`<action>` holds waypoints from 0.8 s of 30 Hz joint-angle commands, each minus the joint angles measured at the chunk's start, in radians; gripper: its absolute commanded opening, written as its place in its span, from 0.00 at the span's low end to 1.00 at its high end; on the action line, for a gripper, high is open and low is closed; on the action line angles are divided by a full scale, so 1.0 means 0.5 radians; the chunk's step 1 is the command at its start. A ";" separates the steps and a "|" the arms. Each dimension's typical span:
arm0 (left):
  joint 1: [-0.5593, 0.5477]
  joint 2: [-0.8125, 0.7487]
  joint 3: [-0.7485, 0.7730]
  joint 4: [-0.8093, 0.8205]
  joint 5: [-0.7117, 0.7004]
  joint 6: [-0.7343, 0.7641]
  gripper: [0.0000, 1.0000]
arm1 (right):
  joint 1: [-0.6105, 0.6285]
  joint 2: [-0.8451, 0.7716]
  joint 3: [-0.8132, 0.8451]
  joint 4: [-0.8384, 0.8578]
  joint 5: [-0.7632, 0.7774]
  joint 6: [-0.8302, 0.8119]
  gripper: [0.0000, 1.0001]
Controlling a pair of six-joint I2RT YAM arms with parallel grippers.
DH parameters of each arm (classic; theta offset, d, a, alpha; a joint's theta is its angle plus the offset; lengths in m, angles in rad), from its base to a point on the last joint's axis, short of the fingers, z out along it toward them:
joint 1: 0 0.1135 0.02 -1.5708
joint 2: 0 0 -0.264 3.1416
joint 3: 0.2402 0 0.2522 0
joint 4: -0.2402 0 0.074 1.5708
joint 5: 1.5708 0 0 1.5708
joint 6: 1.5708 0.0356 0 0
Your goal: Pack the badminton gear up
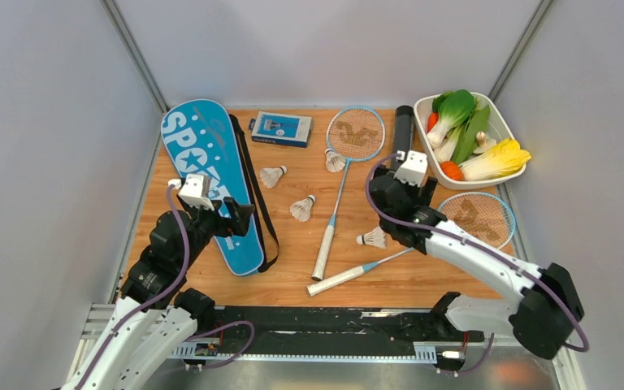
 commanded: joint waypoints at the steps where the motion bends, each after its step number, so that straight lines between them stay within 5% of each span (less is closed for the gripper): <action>1: -0.007 -0.019 -0.005 0.065 -0.036 0.025 0.98 | -0.287 0.308 0.211 0.061 -0.224 -0.343 1.00; 16: -0.007 -0.030 -0.012 0.074 -0.002 0.023 0.97 | -0.838 0.989 0.610 0.080 -1.212 -0.738 0.97; 24: -0.006 -0.023 -0.016 0.080 0.015 0.025 0.97 | -0.898 1.223 0.695 0.085 -1.129 -0.705 1.00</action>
